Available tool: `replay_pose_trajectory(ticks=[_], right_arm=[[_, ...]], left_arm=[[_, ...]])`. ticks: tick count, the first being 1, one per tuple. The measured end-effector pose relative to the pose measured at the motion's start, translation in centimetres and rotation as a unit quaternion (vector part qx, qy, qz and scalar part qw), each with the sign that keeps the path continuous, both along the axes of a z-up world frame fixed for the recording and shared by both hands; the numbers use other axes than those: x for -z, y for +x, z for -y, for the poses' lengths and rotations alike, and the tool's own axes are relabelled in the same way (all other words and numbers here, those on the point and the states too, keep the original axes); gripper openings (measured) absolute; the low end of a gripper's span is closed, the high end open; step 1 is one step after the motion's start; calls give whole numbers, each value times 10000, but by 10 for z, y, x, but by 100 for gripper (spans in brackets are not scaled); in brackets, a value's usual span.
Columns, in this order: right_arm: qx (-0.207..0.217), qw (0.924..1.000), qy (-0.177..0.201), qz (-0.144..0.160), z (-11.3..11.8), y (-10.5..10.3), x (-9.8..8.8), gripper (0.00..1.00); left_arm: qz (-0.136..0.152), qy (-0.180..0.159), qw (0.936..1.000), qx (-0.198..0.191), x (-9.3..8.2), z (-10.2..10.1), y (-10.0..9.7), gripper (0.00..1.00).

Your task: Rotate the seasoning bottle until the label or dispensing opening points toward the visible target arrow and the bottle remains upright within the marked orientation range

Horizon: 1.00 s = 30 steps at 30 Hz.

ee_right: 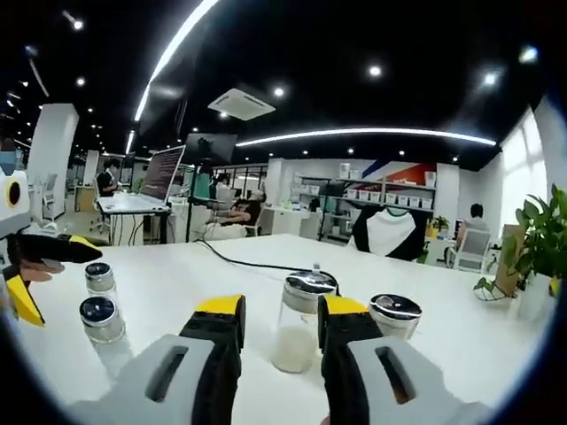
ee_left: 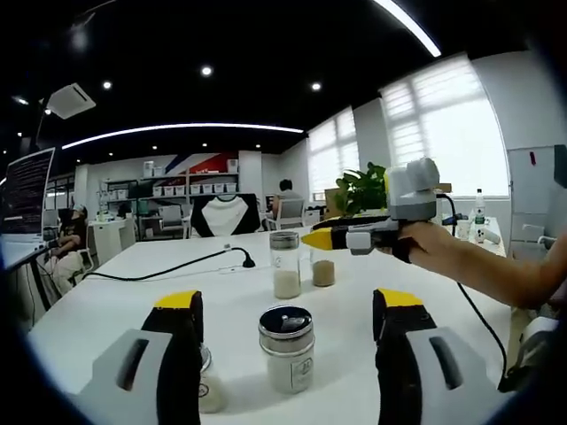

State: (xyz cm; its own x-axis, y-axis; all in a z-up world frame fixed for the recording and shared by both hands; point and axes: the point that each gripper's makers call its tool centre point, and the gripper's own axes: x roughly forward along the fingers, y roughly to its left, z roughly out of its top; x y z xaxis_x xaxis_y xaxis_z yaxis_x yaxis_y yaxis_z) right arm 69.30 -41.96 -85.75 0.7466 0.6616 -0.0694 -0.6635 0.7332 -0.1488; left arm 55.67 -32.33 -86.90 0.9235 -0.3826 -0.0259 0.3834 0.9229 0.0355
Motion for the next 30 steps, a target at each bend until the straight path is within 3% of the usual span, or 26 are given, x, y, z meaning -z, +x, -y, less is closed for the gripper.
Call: replay_pose_trajectory(ticks=[4, 19, 22, 30], right_arm=[[3, 9997, 166, -199, -3, 7, 4, 37], [175, 9983, 263, -497, -9, 40, 16, 41], [175, 9981, 224, -543, -12, 46, 19, 41], [210, 9964, 367, -734, -19, 65, 27, 44]], left_arm=[[-8, 45, 10000, 4, 0, -1, 3, 83], [17, 12, 10000, 92, -7, 0, 7, 82], [97, -141, 9998, 31, -10, -1, 8, 81], [-101, -156, 9998, 52, 2, -4, 20, 81]])
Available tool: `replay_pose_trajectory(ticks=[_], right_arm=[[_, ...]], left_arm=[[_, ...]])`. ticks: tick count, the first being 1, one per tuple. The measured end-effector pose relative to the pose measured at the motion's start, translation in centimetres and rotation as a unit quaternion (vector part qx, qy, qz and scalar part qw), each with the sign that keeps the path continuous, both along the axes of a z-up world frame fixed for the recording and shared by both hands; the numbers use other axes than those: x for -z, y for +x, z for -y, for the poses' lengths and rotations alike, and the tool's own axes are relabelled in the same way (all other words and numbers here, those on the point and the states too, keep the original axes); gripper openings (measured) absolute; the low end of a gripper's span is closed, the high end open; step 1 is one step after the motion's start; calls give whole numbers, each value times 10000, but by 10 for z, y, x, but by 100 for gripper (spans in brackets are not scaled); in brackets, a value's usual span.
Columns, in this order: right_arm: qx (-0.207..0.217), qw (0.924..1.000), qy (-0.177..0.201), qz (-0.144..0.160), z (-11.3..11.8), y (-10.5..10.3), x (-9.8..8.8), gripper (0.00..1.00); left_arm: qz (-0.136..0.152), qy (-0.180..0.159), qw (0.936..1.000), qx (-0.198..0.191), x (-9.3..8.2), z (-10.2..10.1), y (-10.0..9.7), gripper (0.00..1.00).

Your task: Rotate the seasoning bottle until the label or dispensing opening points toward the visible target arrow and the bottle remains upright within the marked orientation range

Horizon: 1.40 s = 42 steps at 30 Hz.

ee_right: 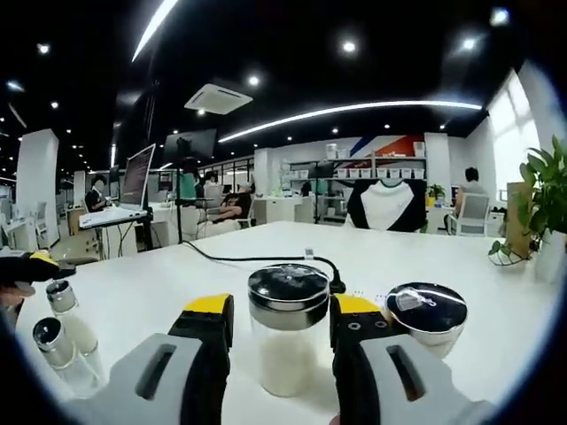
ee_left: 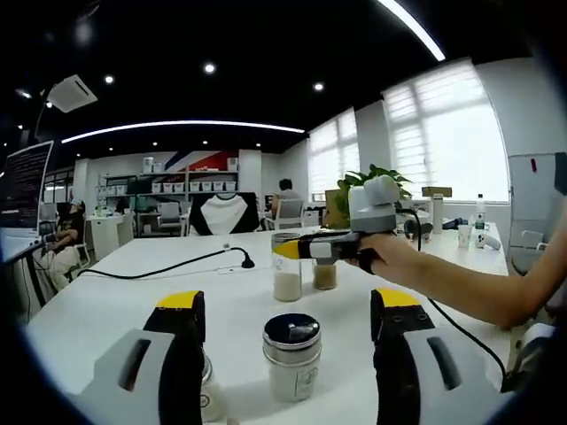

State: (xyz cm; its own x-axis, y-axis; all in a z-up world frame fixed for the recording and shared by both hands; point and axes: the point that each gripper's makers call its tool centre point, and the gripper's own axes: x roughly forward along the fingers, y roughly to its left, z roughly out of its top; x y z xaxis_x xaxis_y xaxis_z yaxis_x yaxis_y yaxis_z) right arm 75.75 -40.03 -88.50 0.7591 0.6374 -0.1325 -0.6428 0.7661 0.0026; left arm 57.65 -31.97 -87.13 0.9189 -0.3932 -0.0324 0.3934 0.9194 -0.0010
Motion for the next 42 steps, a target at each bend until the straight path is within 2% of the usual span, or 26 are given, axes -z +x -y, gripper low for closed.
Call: replay_pose_trajectory(ticks=[4, 11, 16, 18, 19, 29, 35, 42], right_arm=[[-41, 10000, 54, -40, -3, 3, 1, 43], [30, 9999, -141, 71, 1, 7, 3, 37], [2, 9998, -126, 142, 1, 6, 3, 36], [196, 9996, -3, 202, 4, 8, 3, 36], [194, 9993, -61, 310, 5, 9, 3, 36], [257, 9988, -11, 407, 6, 8, 2, 35], [238, 9977, 60, 633, 7, 4, -15, 35], [200, 9972, 149, 712, 8, -7, -24, 35]], left_arm=[[-149, -127, 9998, 76, 9, 6, 0, 80], [-203, -214, 9995, 101, 12, 6, -1, 80], [-192, -95, 9998, 34, 13, 3, -3, 79], [-201, -77, 9998, 23, 13, 2, -4, 79], [-210, -66, 9998, 8, 14, 2, -4, 79], [-219, -120, 9997, -31, 13, -1, -7, 78], [-212, -150, 9996, -65, 12, -5, -7, 78], [-181, -155, 9997, -46, 9, -3, -8, 78]])
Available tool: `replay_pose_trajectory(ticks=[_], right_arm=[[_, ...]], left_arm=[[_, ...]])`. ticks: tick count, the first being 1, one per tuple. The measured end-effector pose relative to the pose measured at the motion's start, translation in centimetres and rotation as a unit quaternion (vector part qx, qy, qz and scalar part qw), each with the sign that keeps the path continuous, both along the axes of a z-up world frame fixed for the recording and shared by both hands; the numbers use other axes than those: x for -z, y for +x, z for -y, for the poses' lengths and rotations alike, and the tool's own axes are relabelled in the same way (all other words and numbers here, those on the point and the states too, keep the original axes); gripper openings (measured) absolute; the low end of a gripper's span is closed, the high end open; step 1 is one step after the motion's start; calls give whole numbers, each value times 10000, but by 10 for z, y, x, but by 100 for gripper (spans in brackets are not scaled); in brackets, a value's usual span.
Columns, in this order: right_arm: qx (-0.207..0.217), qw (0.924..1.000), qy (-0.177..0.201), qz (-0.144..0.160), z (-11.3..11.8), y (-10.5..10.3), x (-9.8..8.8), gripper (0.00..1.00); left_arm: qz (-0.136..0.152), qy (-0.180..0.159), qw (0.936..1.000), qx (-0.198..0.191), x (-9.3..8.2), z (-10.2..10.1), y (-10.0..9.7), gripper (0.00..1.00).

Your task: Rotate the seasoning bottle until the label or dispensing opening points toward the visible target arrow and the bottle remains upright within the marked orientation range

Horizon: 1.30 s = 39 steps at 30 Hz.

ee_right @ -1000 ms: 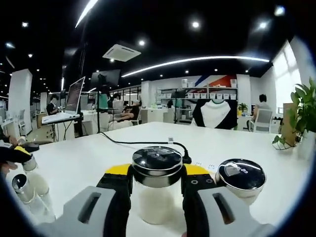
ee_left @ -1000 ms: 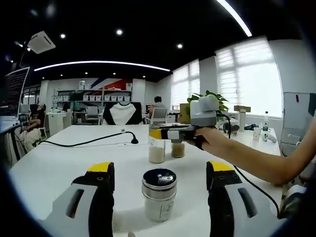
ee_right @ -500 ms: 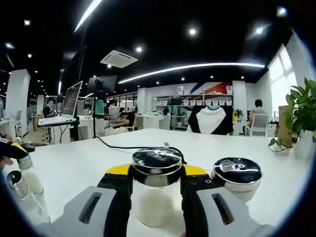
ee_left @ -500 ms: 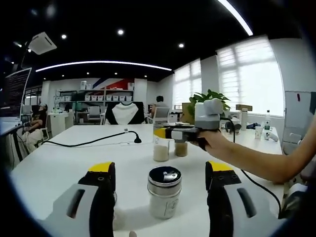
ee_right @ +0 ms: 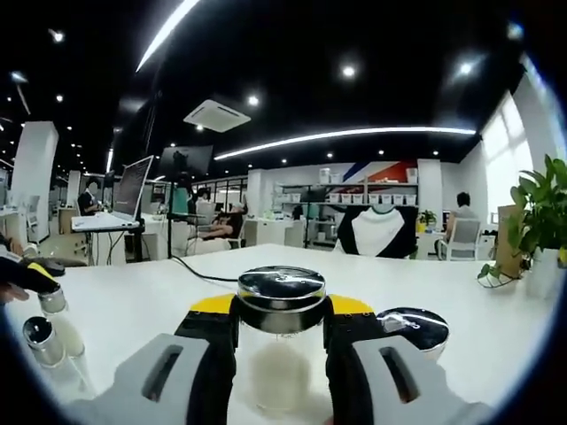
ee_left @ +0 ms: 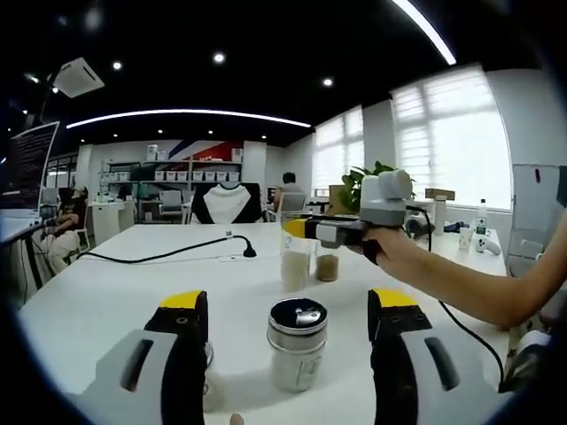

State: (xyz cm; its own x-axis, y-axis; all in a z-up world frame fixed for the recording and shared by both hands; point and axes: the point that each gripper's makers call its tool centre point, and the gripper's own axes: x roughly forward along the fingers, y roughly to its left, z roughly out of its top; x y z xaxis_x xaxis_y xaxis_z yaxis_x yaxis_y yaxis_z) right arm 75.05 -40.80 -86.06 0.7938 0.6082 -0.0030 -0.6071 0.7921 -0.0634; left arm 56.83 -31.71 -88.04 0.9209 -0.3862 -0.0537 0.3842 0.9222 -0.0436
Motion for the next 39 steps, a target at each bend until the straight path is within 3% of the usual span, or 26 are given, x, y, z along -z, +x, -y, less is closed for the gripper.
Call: replay_pose_trajectory(ticks=[10, 20, 39], right_arm=[[-80, 9994, 317, -73, 7, -13, -5, 35], [-82, 9995, 294, -28, 10, -36, -3, 35], [-136, 9993, 346, -70, 20, -57, 3, 35]], left_arm=[[-7, -36, 10000, 22, -1, 4, -4, 78], [27, 8, 9999, 113, -4, 13, -9, 78], [-17, -8, 9996, 281, -1, 25, -17, 78]])
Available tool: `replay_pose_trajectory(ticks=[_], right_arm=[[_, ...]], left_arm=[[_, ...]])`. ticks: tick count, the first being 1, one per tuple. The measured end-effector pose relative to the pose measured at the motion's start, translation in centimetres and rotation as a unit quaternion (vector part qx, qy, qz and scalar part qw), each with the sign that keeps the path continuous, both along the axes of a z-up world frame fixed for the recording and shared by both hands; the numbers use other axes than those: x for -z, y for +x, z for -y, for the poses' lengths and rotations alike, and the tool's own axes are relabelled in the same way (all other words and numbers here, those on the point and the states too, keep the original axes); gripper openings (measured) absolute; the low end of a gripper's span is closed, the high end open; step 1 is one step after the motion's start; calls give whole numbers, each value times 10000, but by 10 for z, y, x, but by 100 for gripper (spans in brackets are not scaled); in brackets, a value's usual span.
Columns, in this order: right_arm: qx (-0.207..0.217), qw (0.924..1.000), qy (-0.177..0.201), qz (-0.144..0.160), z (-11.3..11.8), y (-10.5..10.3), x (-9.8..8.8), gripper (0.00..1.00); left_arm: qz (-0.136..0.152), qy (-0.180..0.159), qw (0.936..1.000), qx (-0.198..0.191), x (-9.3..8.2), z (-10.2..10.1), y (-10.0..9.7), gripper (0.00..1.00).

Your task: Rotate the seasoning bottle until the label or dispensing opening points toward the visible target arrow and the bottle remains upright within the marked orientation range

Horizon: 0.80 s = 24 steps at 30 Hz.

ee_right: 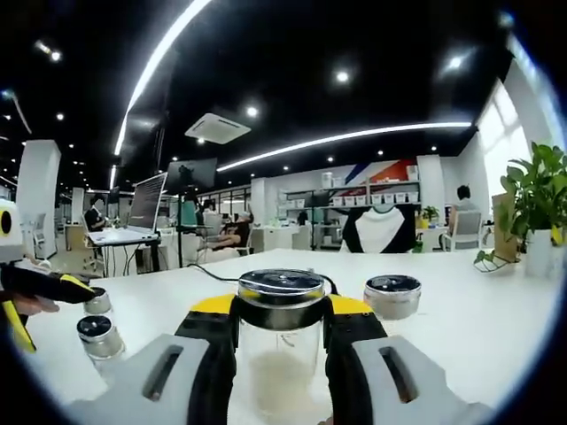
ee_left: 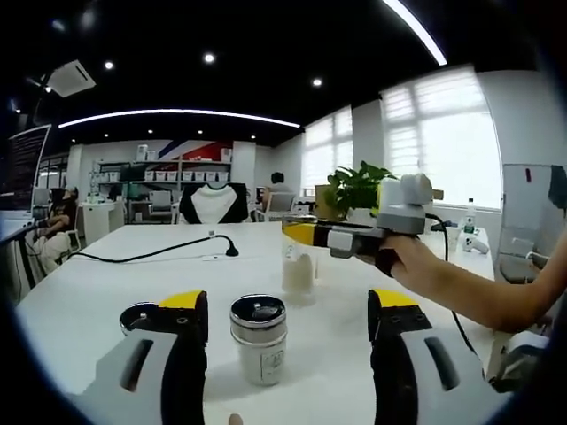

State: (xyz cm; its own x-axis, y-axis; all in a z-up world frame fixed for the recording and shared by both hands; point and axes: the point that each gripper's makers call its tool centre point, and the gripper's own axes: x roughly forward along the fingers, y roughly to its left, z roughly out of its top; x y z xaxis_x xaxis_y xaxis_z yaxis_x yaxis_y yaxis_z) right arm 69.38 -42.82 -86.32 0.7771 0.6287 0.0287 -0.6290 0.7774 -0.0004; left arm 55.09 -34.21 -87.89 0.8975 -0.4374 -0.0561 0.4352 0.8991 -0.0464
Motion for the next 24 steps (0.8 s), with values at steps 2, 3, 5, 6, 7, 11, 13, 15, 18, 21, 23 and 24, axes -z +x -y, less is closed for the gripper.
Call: replay_pose_trajectory(ticks=[2, 3, 5, 6, 7, 11, 13, 15, 18, 21, 23, 24], right_arm=[[-19, 10000, 25, -15, 1, -3, 1, 35], [-28, 10000, 38, -26, 2, -5, 1, 35], [-30, 10000, 78, -37, 3, -8, 1, 35], [-38, 9999, 104, -34, 4, -11, 1, 35], [-35, 9999, 117, -32, 5, -12, 1, 35], [-66, 9999, 105, -19, 7, -14, 1, 35], [-86, 9998, 159, -33, 9, -17, 1, 35], [-97, 9998, 188, -41, 10, -20, 0, 35], [-113, 9997, 206, -31, 12, -26, -1, 35], [-130, 9997, 220, -36, 13, -37, 0, 35], [-151, 9996, 237, -63, 15, -39, 2, 35], [-152, 9995, 268, -90, 16, -43, 3, 35]], left_arm=[[3, 30, 10000, -1, 0, 1, -1, 78], [-2, 34, 10000, -6, 1, 1, -2, 78], [-5, -20, 10000, 31, 0, 3, -4, 78], [2, -52, 10000, 38, -1, 4, -4, 77], [9, -59, 10000, 37, -1, 3, -4, 77], [50, -34, 10000, 73, -3, 7, -7, 77], [58, -34, 9999, 95, -4, 9, -7, 76], [55, -14, 9999, 113, -3, 10, -8, 76], [66, 7, 9999, 149, -3, 13, -8, 75], [89, 22, 9998, 198, -4, 18, -8, 75], [92, 53, 9997, 225, -4, 21, -9, 75], [98, 72, 9996, 238, -4, 22, -9, 75]])
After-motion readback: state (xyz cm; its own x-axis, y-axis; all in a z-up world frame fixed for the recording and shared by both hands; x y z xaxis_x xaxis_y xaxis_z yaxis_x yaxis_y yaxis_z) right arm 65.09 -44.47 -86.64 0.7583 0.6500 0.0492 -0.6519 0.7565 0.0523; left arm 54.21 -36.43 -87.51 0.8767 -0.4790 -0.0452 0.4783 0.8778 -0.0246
